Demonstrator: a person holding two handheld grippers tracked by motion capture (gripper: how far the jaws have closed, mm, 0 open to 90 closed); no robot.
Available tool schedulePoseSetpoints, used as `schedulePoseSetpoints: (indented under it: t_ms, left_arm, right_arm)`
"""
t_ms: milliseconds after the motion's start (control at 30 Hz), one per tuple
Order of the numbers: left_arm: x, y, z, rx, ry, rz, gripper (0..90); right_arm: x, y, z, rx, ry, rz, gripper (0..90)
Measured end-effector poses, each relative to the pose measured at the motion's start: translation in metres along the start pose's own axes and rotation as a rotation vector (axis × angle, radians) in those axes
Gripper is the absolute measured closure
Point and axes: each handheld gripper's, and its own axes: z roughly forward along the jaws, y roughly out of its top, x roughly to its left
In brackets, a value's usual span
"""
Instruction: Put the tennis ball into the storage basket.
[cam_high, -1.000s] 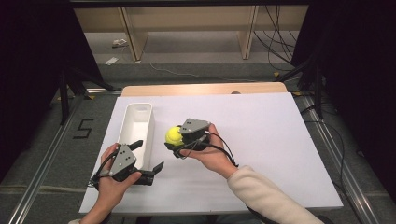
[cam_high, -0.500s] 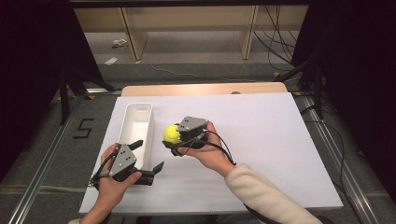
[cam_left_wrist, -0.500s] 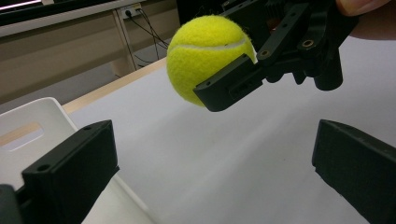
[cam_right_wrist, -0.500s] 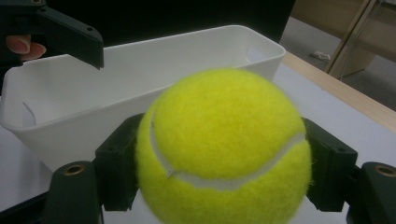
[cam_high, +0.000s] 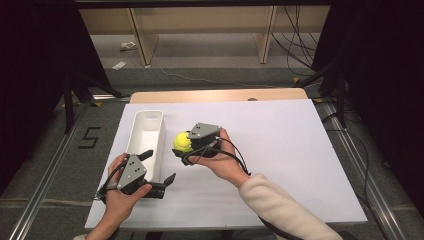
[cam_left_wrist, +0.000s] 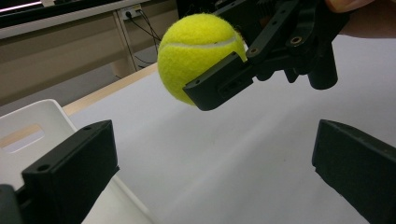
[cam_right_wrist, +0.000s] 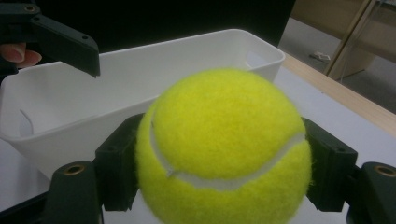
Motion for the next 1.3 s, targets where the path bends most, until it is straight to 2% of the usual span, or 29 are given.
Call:
schedulePoseSetpoints:
  t_ms: [833, 1300]
  left_arm:
    - [0.0, 0.0, -0.001, -0.005, 0.004, -0.005, 0.0]
    - [0.0, 0.0, -0.002, -0.005, 0.005, -0.009, 0.0]
  right_arm:
    - [0.006, 0.013, 0.009, -0.012, 0.007, -0.009, 27.1]
    - [0.008, 0.014, 0.018, -0.003, 0.009, -0.013, 27.1]
